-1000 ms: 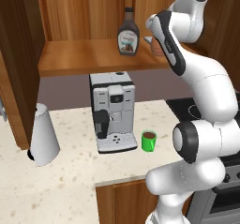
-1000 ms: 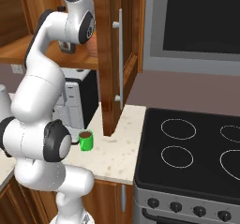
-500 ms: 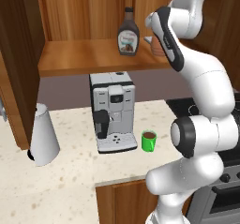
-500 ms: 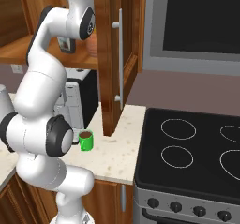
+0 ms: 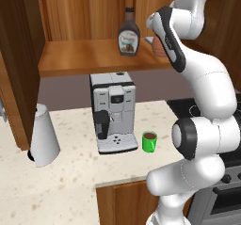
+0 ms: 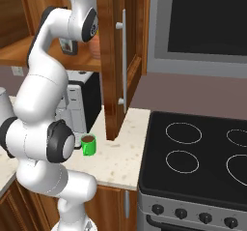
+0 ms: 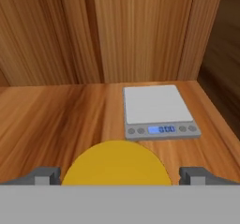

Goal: Pick the syrup bottle and honey bottle from the cabinet and place them next to the mug.

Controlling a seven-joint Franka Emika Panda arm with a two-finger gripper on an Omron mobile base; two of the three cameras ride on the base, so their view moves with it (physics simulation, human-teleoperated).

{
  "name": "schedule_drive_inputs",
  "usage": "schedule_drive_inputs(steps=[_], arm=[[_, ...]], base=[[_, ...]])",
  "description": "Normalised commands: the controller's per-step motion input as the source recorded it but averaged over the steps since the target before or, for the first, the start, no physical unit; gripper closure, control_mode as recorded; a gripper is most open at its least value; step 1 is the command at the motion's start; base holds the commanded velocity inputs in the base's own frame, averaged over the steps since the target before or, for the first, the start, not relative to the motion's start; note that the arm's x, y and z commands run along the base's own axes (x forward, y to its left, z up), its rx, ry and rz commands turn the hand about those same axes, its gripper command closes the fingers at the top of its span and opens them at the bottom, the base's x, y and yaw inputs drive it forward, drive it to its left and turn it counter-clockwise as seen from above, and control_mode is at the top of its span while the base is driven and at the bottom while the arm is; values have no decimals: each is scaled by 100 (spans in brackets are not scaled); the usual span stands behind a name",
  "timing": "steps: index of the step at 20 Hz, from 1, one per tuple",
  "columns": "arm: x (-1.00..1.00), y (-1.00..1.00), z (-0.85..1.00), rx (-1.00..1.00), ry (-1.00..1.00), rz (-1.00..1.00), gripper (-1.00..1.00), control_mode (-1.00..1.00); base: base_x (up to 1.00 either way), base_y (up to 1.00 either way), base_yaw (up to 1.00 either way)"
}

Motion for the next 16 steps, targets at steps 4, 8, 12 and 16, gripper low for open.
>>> schedule_drive_inputs(steps=[4,8,12,16], arm=[[0,0,-1,0,0,0,-100,-100],[0,0,0,0,0,0,-100,-100],[0,0,0,0,0,0,100,-100],[0,0,0,0,0,0,100,-100]], base=[[0,0,0],[0,0,0],[0,0,0],[0,0,0]])
